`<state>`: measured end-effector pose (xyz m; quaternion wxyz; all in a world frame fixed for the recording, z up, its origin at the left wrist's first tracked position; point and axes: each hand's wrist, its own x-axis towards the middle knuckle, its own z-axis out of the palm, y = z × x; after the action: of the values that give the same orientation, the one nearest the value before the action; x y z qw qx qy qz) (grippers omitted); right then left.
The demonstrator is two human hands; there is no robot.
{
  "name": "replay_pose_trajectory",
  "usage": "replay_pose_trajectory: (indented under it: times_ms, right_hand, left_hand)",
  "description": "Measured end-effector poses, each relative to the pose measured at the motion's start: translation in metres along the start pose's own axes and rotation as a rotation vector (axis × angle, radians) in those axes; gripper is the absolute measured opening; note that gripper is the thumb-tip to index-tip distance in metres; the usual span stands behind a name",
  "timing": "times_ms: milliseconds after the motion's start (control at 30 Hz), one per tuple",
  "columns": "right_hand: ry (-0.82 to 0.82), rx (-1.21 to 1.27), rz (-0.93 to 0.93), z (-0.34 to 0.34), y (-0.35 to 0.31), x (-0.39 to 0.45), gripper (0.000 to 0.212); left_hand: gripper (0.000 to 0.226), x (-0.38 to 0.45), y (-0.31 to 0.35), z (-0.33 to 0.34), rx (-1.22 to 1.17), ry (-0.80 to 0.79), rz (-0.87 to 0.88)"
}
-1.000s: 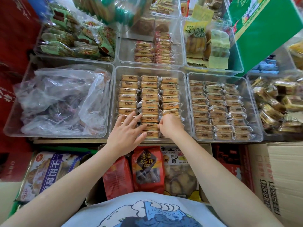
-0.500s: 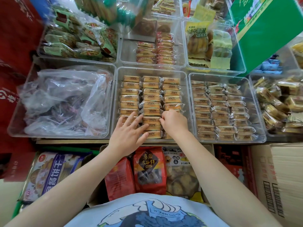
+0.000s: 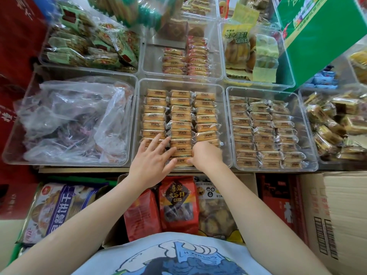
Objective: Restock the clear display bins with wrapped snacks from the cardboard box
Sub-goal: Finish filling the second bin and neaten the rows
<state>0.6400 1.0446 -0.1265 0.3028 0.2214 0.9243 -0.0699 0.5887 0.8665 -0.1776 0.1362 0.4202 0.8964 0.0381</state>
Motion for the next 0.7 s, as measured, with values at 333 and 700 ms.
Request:
replay_pose_trajectory:
  times_ms: [333,700]
  right_hand:
    - [-0.113,0.381,0.020,0.002,0.023,-0.001,0.020]
    - [0.206,0.369,0.014,0.005,0.034,-0.004,0.019]
  left_hand:
    - [0.082,0.011,0.011,-0.011,-0.113,-0.066,0.084]
    - [0.069,0.029,0.020,-0.007,-0.108,-0.164,0.207]
